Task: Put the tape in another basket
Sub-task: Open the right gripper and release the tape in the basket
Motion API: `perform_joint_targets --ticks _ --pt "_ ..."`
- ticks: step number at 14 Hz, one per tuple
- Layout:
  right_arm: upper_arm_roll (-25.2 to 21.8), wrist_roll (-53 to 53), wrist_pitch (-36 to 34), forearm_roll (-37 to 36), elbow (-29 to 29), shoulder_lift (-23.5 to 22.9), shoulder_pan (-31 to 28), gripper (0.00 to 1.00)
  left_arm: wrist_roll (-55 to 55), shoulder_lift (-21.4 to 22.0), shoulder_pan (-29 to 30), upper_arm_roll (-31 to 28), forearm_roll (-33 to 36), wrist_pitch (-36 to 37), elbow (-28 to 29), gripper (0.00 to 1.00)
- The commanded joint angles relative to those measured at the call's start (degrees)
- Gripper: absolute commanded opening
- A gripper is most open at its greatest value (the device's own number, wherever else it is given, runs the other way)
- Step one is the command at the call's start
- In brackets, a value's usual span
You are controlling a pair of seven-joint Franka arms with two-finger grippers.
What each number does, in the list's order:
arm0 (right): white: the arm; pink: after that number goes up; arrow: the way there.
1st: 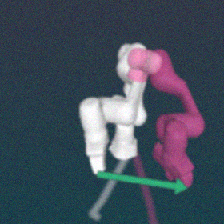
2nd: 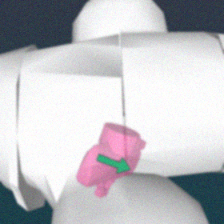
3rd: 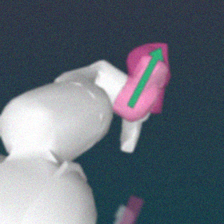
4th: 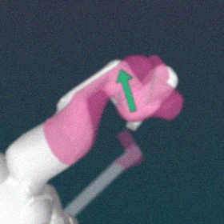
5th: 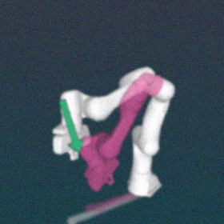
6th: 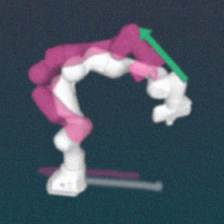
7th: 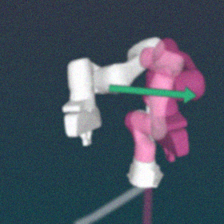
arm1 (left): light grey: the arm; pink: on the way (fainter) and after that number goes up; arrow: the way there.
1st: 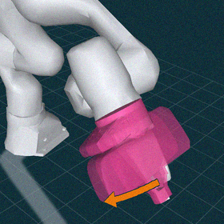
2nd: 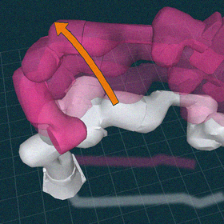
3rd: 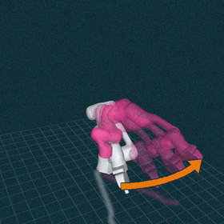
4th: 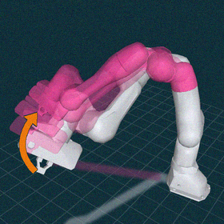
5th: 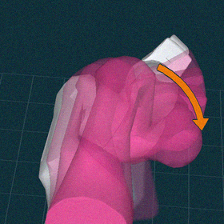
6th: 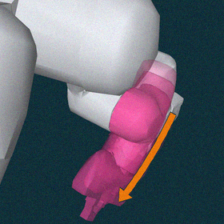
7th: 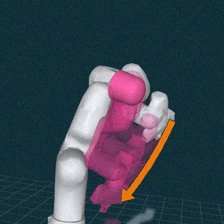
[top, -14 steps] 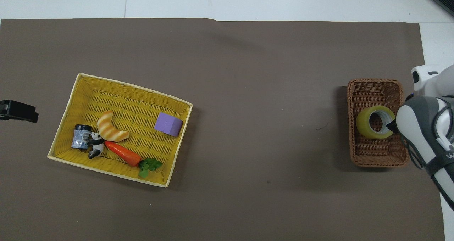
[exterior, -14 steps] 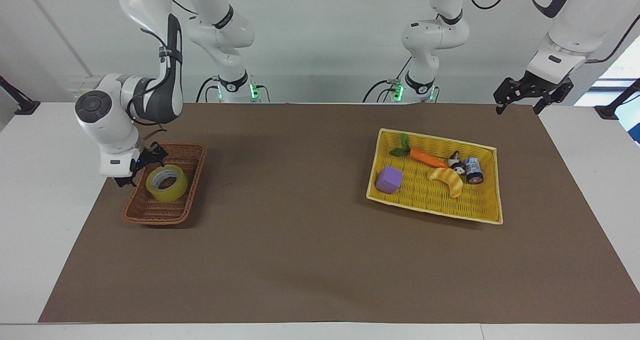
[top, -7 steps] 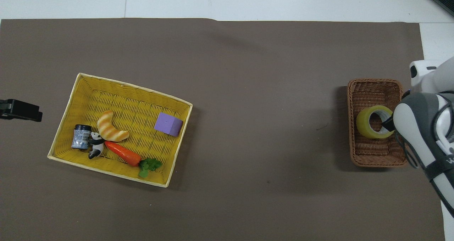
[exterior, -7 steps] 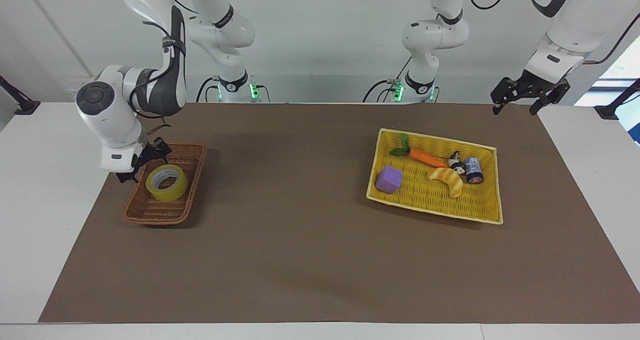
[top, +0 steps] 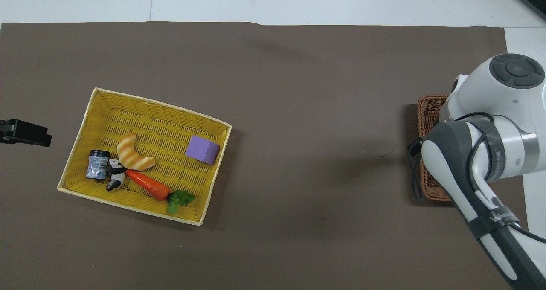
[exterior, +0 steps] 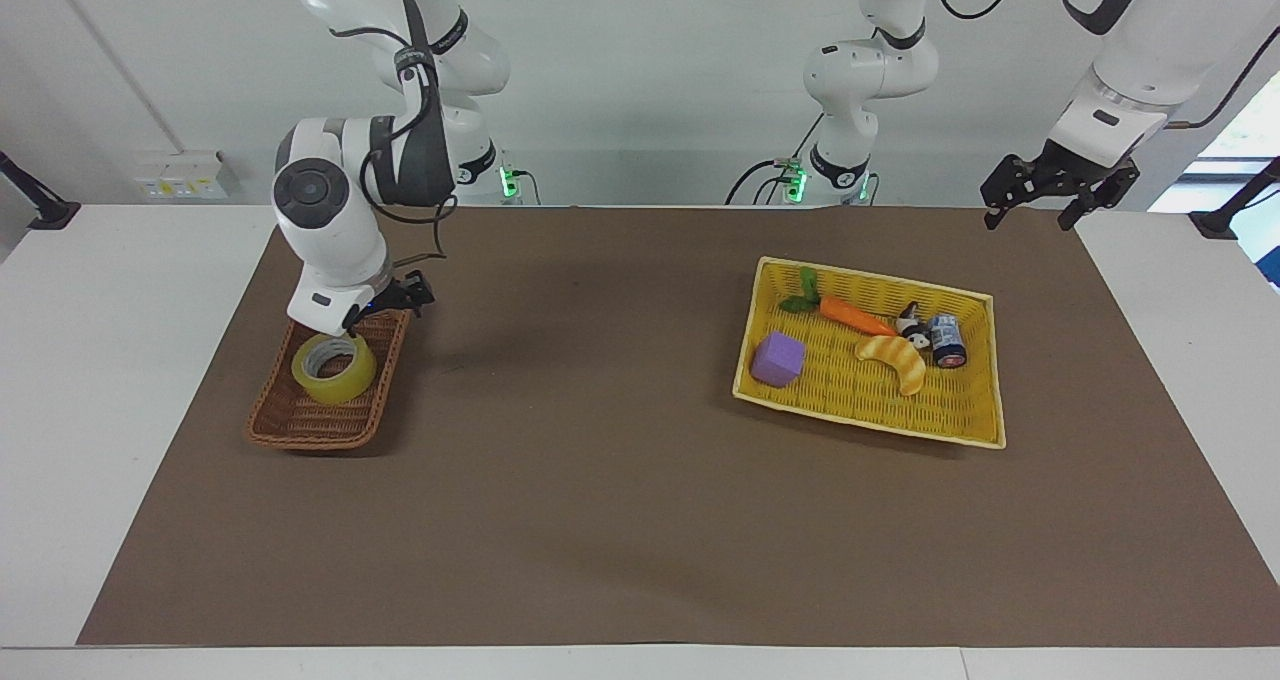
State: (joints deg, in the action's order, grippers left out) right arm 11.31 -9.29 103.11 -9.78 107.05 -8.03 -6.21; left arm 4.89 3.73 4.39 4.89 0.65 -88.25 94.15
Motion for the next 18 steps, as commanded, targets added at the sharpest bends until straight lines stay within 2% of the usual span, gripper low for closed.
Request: perform_joint_targets --ticks 1,5,8,11,13,15,16,18 --pt "2.57 8.74 -1.25 0.20 -3.41 1.96 -0.82 1.00 -0.40 1.63 0.71 0.48 -0.83 -1.48 2.09 1.00" --pt "1.70 9.20 -1.95 7.66 -9.04 5.38 -3.01 1.00 -0.76 1.55 0.71 0.48 -0.91 -1.57 2.00 1.00" --pt "1.18 9.55 -3.61 8.02 -11.24 8.54 -3.11 1.00 -0.76 1.55 0.62 0.56 -0.91 -1.57 2.09 1.00" --pt "1.96 17.52 -6.50 7.50 -11.16 11.71 -2.23 1.00 -0.67 1.55 0.62 0.48 -0.91 -1.57 2.09 1.00" --pt "2.14 25.25 -9.68 7.32 -11.16 12.68 1.36 1.00 -0.41 1.55 0.71 0.48 -0.91 -1.57 2.00 1.00" --pt "1.97 25.81 -11.08 7.93 -11.34 12.95 1.91 1.00 -0.40 1.55 0.80 0.48 -0.91 -1.66 2.00 1.00" --pt "1.44 25.55 -13.18 8.37 -12.82 13.73 1.73 1.00 -0.40 1.55 0.80 0.48 -0.91 -1.66 2.00 1.00" --pt "0.13 22.93 -19.84 9.95 -19.57 13.48 0.85 1.00 -0.40 1.55 0.71 0.48 -0.91 -1.83 2.00 1.00"
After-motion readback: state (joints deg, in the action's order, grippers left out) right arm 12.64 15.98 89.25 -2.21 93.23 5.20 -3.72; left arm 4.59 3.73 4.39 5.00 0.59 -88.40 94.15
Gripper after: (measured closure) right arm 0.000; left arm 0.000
